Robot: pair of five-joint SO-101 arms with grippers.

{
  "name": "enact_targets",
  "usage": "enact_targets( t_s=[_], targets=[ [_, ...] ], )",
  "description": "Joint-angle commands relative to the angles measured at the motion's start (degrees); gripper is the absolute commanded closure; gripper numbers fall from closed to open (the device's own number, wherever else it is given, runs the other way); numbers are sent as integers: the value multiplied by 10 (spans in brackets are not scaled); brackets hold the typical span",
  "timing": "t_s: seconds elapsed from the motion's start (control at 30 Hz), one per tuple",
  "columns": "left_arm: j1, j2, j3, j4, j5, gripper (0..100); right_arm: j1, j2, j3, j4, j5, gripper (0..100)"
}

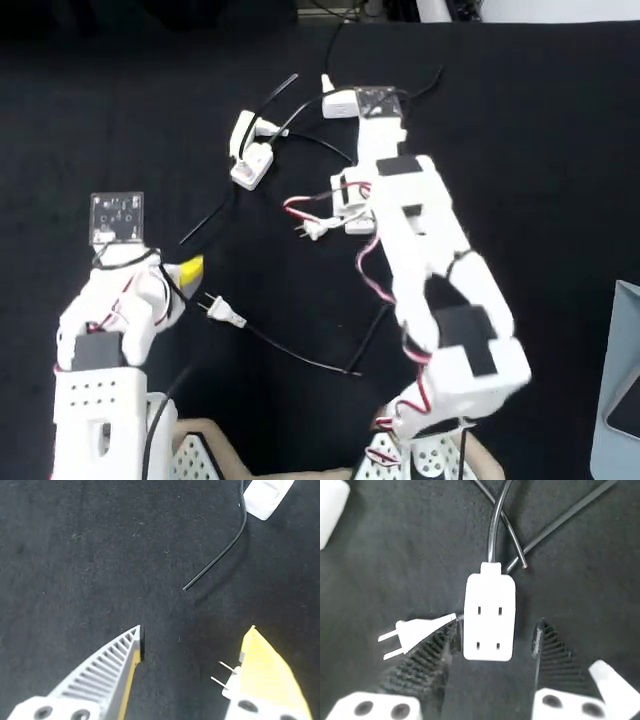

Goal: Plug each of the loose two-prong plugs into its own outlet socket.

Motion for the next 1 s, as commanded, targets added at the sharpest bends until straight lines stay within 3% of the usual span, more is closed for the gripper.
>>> enact_targets(
  t_s=[0.0,0.27,0.53,0.63,0.97],
  targets=[
    [-6,-55,21,-11,4,690,-1,35,-58,-11,-7,765],
    [-7,-109,50,-4,3,690,-2,95,-81,-13,-7,772],
    [-6,-134,51,20,3,690,1,88,-82,-13,-5,919],
    [-7,-135,55,19,3,690,8,48,-80,-9,-5,985],
    [-7,-137,57,19,3,690,52,-197,-12,27,-2,986]
  ],
)
